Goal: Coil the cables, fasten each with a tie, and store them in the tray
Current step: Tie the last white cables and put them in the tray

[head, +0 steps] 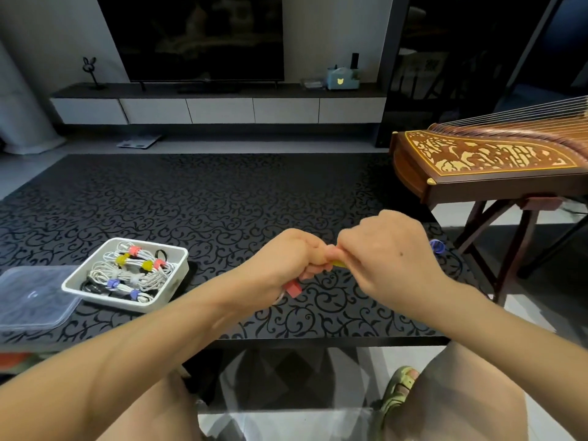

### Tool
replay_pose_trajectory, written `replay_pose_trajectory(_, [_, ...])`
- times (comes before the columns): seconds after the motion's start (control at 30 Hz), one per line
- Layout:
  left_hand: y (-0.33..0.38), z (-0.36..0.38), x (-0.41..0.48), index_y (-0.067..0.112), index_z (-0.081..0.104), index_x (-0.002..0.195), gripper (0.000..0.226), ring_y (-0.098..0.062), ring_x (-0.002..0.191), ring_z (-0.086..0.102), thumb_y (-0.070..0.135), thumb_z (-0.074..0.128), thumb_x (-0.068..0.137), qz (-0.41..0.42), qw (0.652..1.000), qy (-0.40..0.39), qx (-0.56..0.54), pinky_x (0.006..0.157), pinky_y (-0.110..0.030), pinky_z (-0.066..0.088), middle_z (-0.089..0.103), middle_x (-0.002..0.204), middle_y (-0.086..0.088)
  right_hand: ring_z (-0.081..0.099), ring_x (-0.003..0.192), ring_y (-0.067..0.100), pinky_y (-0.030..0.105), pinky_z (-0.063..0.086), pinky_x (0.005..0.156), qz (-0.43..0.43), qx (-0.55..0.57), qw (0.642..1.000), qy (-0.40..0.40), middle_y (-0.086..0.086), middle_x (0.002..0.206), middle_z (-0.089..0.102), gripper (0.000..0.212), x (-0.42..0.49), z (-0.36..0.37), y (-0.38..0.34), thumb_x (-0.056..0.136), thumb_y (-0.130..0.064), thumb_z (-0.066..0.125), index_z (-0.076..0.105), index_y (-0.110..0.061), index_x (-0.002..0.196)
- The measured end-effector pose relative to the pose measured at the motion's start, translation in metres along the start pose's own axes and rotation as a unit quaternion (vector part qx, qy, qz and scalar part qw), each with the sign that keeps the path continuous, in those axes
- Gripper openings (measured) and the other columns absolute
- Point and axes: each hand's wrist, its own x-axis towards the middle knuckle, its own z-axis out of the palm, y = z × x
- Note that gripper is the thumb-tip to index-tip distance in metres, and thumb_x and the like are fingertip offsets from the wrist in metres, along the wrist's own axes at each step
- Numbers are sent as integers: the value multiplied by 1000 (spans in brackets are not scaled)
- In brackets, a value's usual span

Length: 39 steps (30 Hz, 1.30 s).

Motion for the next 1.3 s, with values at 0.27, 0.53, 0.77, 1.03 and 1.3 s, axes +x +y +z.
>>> replay_pose_trajectory(0.27, [-8, 2, 20, 10, 54, 45, 45, -7, 34, 32, -1, 40, 87, -179, 967, -61, -173, 42, -18, 28, 45, 43, 0, 48, 71, 26, 41, 34, 77, -92, -139, 986, 27, 5, 71, 49, 20, -16, 32, -8, 81, -3, 51, 52, -12, 63])
replay_pose_trajectory(0.53, [-12, -20, 30, -2, 61, 88, 44, -19, 60, 60, 27, 30, 102, -206, 963, -139, -99, 68, -30, 48, 66, 75, -14, 47, 40, 18, 25, 38, 45, -37, -22, 998, -51, 2, 53, 50, 34, -21, 46, 1, 61, -22, 89, 56, -11, 59])
replay_pose_trajectory(0.77, [-22, -47, 21, 21, 73, 71, 45, -5, 67, 63, 50, 48, 94, -17, 980, -73, 183, 62, -8, 43, 72, 72, 2, 60, 77, 22, 32, 33, 62, 102, 32, 979, -172, 0, 86, 61, 29, -19, 49, 9, 95, -43, 48, 54, -15, 96])
replay_pose_trajectory(1.03, [-26, -46, 15, 24, 72, 80, 26, -10, 73, 58, 48, 63, 84, 73, 940, -10, 334, 66, -29, 42, 67, 83, 1, 52, 76, 17, 32, 29, 62, 156, 126, 944, -262, -8, 72, 49, 30, -6, 50, 16, 94, -48, 46, 54, -20, 90])
replay_pose_trajectory(1.3, [-36, -50, 12, 21, 68, 81, 36, -18, 82, 55, 55, 59, 84, 330, 634, 75, 696, 89, -36, 40, 58, 81, 6, 55, 51, 3, 22, 37, 53, 220, 295, 853, -369, -7, 63, 67, 31, 4, 45, 16, 90, -43, 57, 62, -21, 69])
